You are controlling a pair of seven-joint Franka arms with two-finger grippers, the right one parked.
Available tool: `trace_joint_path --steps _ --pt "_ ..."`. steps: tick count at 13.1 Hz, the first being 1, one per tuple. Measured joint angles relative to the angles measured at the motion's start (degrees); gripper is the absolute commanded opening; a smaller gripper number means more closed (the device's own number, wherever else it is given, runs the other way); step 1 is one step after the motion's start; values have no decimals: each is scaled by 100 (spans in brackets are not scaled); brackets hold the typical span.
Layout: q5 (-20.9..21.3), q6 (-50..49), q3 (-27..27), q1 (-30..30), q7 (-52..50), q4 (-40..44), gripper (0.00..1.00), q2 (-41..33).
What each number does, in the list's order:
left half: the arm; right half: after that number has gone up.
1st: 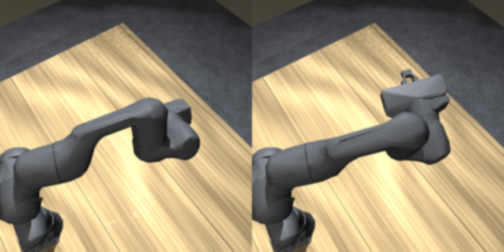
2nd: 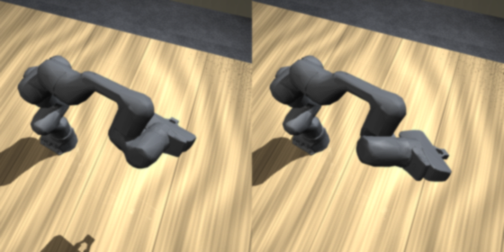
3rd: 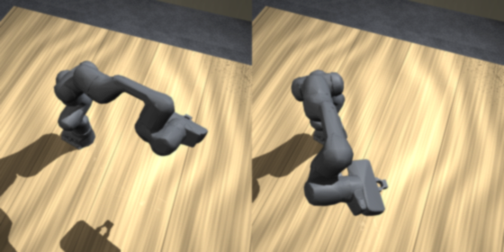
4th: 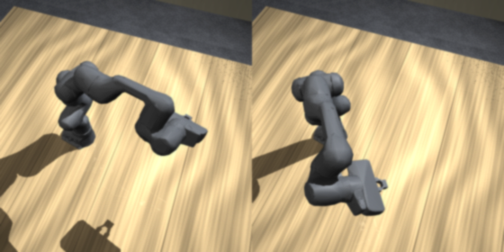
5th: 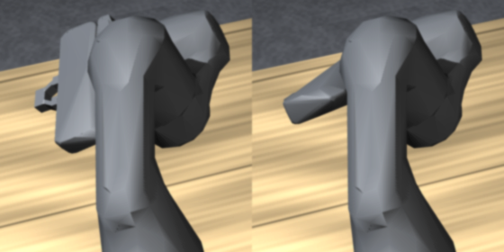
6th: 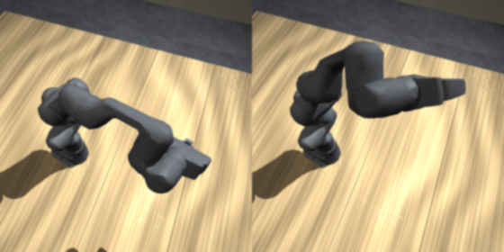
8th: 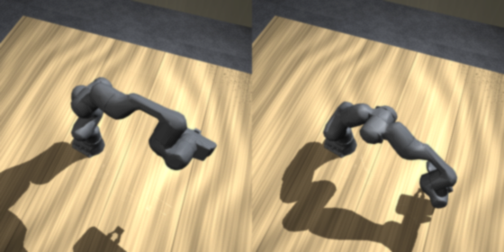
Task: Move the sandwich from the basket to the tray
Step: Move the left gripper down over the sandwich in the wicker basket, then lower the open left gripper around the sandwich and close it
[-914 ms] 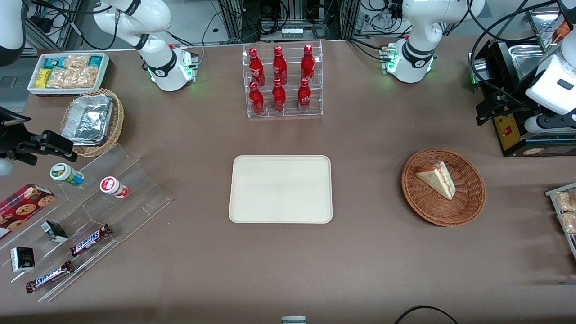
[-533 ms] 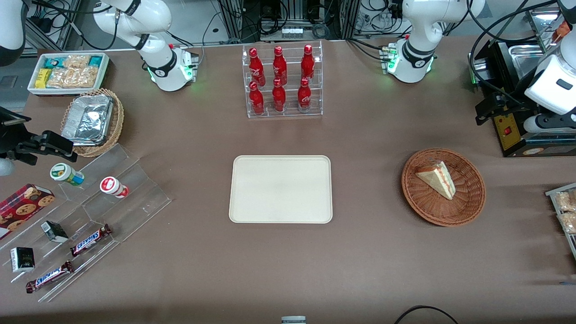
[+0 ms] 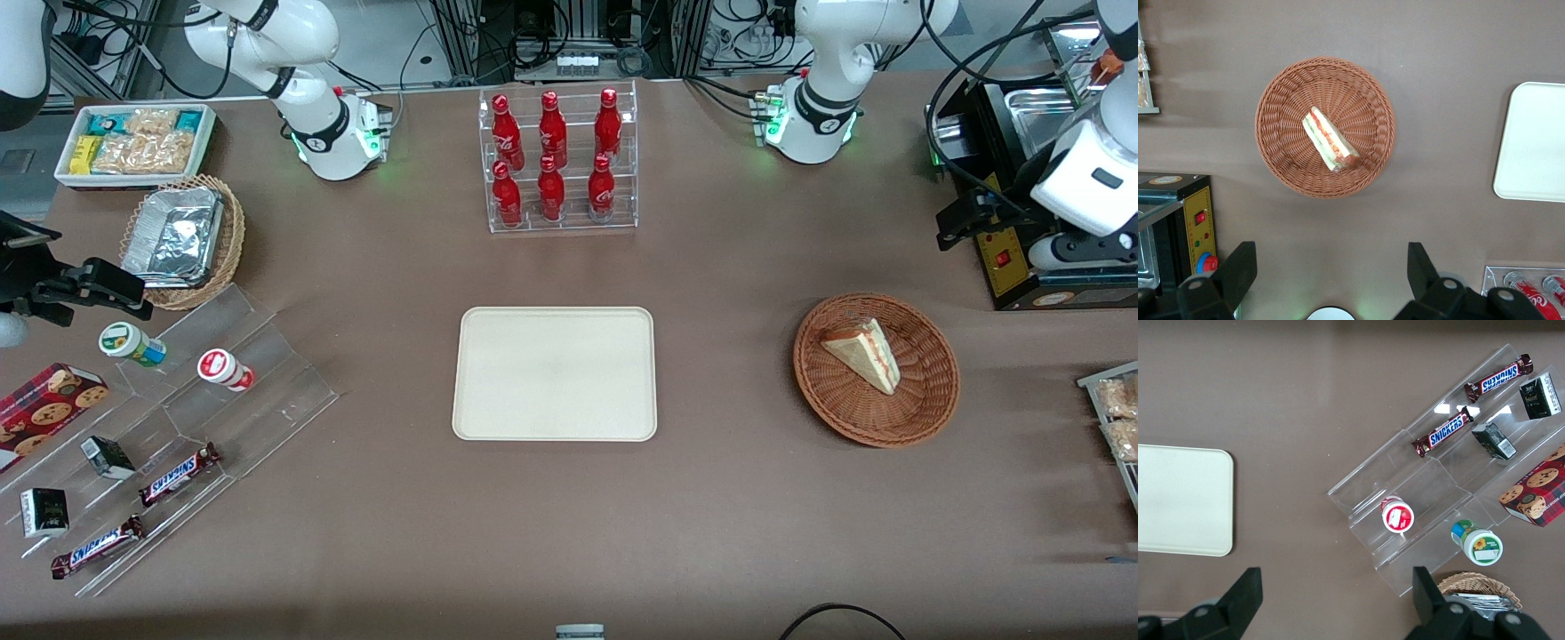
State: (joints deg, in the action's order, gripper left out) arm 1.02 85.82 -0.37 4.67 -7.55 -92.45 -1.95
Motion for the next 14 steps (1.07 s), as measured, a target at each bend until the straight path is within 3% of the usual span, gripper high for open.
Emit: trace_joint_path --steps 4,14 --pt "0 273 -83 -277 -359 -389 100 184" --pt "-1 3070 -93 -448 -2417 -2207 100 931"
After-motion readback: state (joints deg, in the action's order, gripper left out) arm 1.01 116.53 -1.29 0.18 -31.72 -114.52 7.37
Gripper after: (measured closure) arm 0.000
